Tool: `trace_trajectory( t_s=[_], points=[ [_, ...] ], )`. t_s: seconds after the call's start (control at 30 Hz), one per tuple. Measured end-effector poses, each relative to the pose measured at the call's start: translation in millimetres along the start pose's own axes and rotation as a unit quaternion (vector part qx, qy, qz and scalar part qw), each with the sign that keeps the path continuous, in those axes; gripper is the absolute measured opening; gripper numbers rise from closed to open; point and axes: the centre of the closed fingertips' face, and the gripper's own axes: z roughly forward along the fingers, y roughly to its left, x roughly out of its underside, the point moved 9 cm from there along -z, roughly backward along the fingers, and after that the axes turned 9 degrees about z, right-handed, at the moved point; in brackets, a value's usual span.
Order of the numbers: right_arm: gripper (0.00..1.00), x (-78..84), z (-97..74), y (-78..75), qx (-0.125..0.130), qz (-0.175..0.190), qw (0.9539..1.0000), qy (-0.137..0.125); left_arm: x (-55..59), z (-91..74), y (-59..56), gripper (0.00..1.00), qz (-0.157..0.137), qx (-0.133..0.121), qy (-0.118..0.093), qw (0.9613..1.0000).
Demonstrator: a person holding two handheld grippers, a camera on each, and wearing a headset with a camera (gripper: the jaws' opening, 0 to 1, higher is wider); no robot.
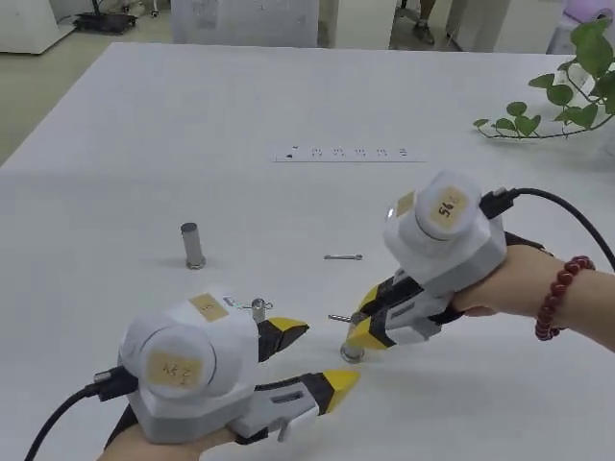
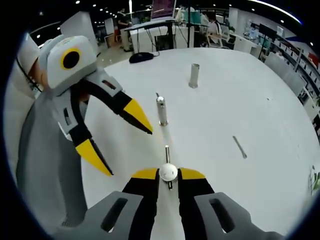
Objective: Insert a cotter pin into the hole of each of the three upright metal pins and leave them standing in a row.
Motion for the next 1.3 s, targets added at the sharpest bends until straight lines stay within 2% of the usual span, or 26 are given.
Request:
trace_trajectory(
  t_s=[0.17,0.3,0.57,0.97,1.3],
  points=[
    [0.16,0.4,0.5,0.7,0.000,-0.016,0.9999,-0.005,0.0,-6.3,-1.4,0.43,0.005,0.001,-0.001,1.0000],
    [0.15,0.3,0.6,1.0,0.000,-0.032,0.9995,-0.007,-0.1,-13.1,-2.7,0.44,-0.001,0.007,-0.004,1.0000],
    [0.15,0.7,0.6,-0.1,-0.004,-0.032,0.9994,-0.010,0.9,-30.6,-6.3,0.47,-0.001,0.012,-0.009,0.9999],
    [0.14,-2.6,0.7,-3.0,-0.007,-0.053,0.9986,-0.004,3.2,-53.5,-4.6,0.50,0.007,-0.011,-0.012,0.9998],
    [0.14,-12.3,3.7,-3.8,-0.014,-0.074,0.9972,0.001,2.4,-59.0,-4.3,0.53,0.017,-0.021,-0.011,0.9996]
  ],
)
